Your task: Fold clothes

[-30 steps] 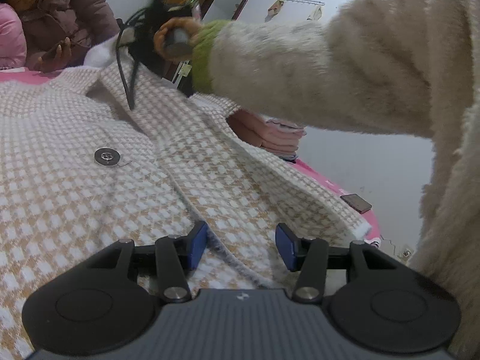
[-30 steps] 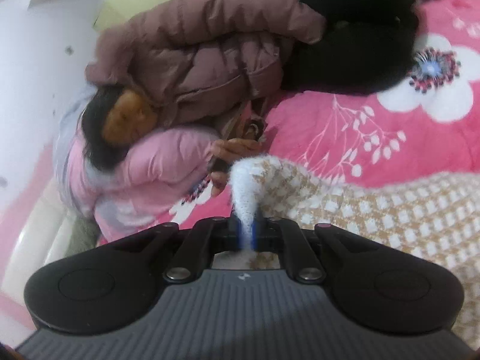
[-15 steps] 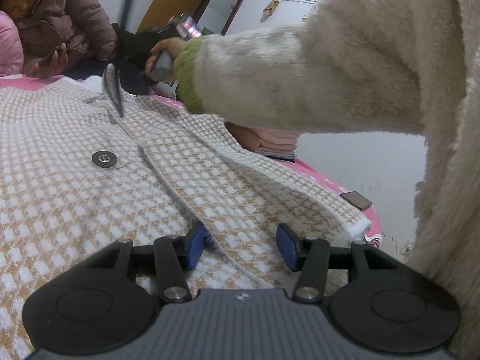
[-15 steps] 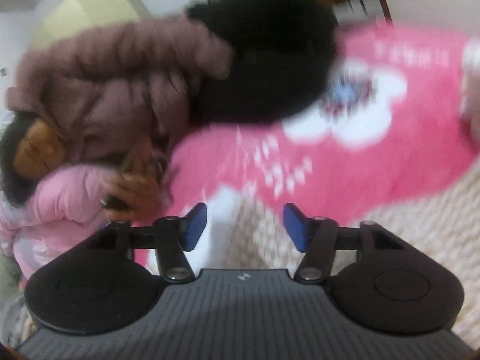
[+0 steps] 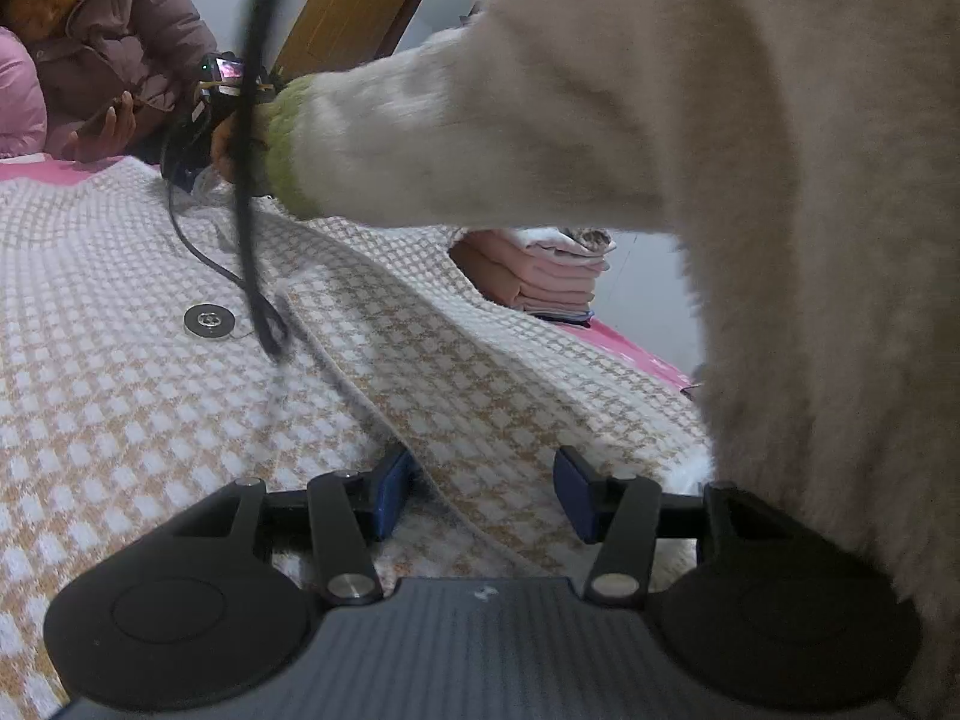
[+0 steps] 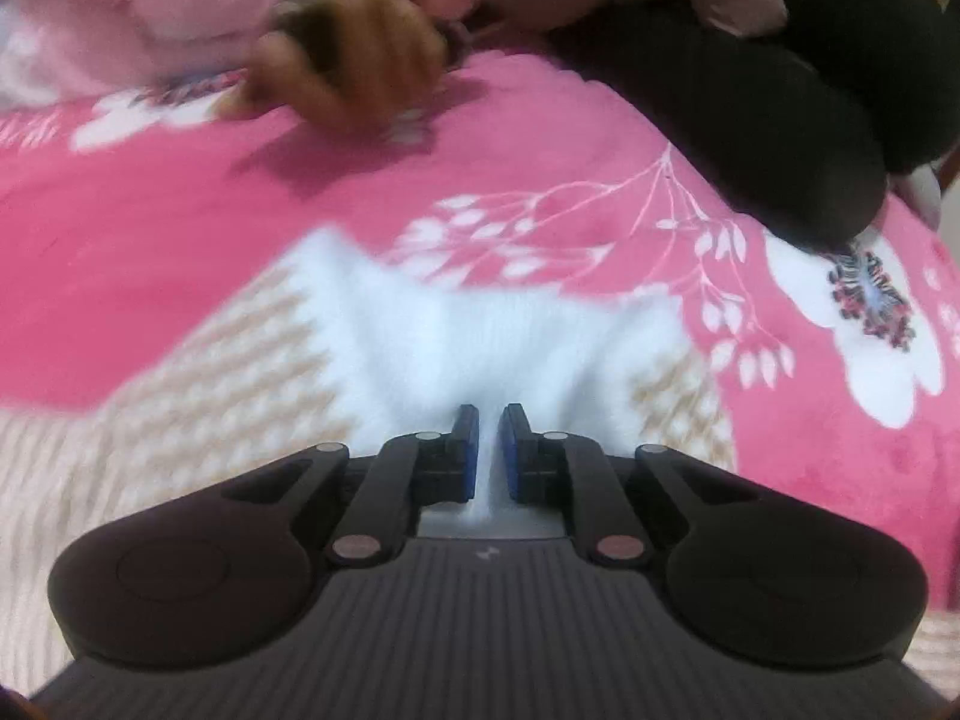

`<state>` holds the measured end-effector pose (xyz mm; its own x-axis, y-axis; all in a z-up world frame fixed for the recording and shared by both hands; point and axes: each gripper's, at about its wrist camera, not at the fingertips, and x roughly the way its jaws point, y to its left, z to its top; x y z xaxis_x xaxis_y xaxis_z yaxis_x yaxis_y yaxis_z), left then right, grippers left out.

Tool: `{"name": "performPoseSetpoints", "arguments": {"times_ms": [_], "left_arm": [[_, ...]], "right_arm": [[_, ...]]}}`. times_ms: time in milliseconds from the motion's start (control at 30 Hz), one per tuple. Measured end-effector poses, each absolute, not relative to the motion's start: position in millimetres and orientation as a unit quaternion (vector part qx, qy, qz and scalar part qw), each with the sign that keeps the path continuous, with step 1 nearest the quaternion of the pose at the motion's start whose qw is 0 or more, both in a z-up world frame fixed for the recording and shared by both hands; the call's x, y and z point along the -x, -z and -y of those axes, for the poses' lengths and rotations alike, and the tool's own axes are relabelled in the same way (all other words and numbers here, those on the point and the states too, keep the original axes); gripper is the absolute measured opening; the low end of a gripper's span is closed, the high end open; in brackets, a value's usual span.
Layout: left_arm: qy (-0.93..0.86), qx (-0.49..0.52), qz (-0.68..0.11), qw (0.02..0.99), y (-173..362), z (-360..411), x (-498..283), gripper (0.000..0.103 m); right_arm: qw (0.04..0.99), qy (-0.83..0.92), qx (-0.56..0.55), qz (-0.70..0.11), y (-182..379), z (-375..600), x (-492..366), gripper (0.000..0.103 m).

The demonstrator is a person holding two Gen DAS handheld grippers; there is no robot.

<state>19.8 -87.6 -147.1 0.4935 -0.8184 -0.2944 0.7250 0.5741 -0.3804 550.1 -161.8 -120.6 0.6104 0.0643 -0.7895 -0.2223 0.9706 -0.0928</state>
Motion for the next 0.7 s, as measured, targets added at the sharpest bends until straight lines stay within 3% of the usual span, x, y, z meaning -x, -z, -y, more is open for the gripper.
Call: {"name": "performPoseSetpoints", "arguments": {"times_ms": [133,233,400,567,700], "left_arm": [[0.452,0.111,-0.228,0.855,148,87,-21,0.053],[0.452,0.113,-0.229,0.854,148,87,-21,0.053],[0.452,0.110,-0.228,0.855,148,88,-19,0.054],[0.450,0.106,-0.226,0.857,148,90,-17,0.054],[0.449,0.102,-0.223,0.859,148,91,-16,0.055]], "right_arm": [[0.906,-0.057,-0.007,-0.419,123,179,-586,0.001],[0.915,-0.017,-0.062,-0.399,118,188,-596,0.004],[0.935,-0.039,-0.139,-0.325,72,220,-557,0.005],[0.930,-0.079,-0.088,-0.347,39,230,-503,0.006],[0.905,-0.077,-0.024,-0.418,76,219,-497,0.006]]}}
